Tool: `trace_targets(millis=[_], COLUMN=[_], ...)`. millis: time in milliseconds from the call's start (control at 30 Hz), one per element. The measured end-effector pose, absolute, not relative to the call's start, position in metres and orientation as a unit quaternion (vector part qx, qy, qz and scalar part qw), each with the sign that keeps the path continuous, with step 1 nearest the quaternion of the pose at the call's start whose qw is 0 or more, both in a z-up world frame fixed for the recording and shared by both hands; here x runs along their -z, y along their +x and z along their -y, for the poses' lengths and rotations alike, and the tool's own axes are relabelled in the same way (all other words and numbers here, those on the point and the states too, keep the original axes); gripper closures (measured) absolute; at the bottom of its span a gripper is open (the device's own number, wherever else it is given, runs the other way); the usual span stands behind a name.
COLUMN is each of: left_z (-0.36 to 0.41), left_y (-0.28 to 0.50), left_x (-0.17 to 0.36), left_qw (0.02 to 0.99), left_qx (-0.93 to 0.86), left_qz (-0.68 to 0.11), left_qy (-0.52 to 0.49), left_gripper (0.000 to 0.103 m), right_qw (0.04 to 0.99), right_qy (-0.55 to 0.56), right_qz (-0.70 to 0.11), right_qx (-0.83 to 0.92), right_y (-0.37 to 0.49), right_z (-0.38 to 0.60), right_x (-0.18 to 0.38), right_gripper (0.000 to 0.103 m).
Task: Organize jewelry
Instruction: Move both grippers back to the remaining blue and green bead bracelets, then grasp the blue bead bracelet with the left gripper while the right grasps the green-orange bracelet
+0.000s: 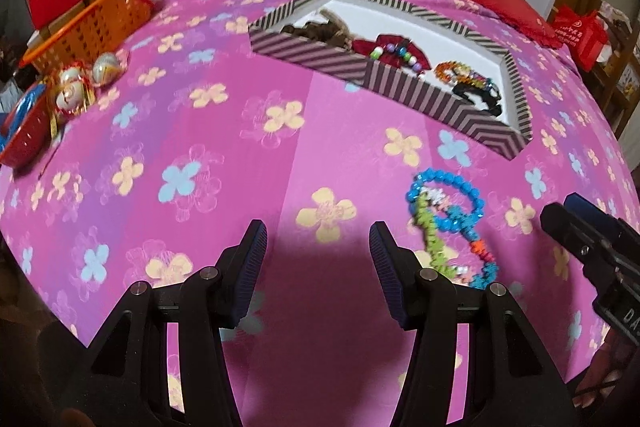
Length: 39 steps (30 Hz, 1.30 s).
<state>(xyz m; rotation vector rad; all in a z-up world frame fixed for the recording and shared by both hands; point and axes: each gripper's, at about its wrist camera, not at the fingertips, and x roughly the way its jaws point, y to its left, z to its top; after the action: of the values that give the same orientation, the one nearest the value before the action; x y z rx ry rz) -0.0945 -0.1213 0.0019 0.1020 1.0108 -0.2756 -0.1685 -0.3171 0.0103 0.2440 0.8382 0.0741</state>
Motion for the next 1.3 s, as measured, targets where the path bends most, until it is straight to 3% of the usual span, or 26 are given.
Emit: trace_targets(millis=[467, 533, 733, 1067, 1300], left_z=[0.113, 0.113, 0.117, 0.150, 0.182], left_y=[-0.074, -0.071, -0.068, -0.072, -0.082], left_x=[0.013, 0.013, 0.009, 0.008, 0.008], left_qw=[0.856, 0.855, 0.855, 0.849, 0.836], left_qx=[0.112, 0.111, 0.119, 0.154, 0.197], left_qz=[-0.503, -0.505, -0.504, -0.504, -0.507], left_qy=[0.032, 0.028, 0.025, 0.045, 0.076], left_gripper=[0.050, 0.050, 0.050, 0.049, 0.048], right_qw=[0.894, 0.896, 0.894, 0.896, 0.887], right_qy=[0.020, -0.002, -0.008, 0.082, 0.069], right_qz=[-0.442, -0.440, -0.446, -0.434, -0.455], right_qx=[-0.069, -0.059, -0.044, -0.045, -0.046], right_y=[-0.147, -0.146, -0.162, -0.192, -0.192], right_z=[0.270, 0.267, 0.282, 0.334, 0.324], right_x=[0.030, 0.031, 0.025, 0.006, 0.017], right_gripper=[0.075, 0.091, 0.091, 0.091, 0.091])
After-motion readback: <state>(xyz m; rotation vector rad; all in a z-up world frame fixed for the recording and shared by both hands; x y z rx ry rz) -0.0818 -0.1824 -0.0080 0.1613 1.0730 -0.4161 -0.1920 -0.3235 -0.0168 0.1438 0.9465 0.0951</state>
